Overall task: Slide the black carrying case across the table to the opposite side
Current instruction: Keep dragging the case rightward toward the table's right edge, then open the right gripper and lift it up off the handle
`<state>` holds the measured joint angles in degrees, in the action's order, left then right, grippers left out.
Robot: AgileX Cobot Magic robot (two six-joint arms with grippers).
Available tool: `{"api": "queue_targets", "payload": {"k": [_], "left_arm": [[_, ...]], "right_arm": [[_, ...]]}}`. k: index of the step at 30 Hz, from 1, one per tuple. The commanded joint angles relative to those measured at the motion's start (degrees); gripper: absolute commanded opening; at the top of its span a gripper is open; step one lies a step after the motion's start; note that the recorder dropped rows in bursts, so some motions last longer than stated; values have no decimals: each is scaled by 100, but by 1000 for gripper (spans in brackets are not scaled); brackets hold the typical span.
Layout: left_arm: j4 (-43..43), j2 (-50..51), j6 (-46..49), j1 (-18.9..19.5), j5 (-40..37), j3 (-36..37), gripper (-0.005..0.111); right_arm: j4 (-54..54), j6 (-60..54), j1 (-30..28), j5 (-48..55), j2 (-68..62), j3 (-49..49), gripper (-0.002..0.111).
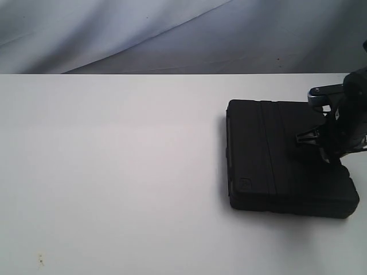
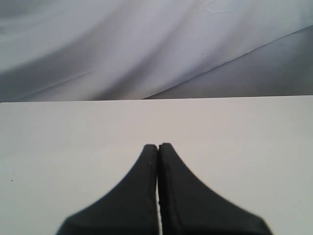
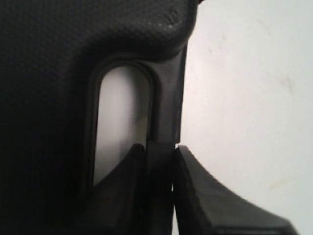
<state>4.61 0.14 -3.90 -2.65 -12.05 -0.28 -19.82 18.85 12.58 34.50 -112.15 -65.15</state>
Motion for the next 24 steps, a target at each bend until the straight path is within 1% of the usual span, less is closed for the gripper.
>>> {"api": "queue_targets", "payload": {"k": [1, 19, 21, 22, 23, 24], "left_arm": [[15, -14, -29, 5, 46, 28, 0], [15, -14, -29, 5, 46, 28, 0], [15, -14, -29, 5, 46, 28, 0], [15, -14, -29, 5, 46, 28, 0], [15, -14, -29, 5, 46, 28, 0], [15, -14, -29, 5, 46, 28, 0]], "right_arm": [[106, -330, 4, -118, 55, 15, 0], [228, -282, 4, -118, 55, 15, 0], [228, -174, 4, -118, 55, 15, 4], [228, -147, 4, -118, 55, 15, 12], [228, -95, 4, -118, 55, 15, 17], [202, -39, 4, -118, 55, 15, 26]]}}
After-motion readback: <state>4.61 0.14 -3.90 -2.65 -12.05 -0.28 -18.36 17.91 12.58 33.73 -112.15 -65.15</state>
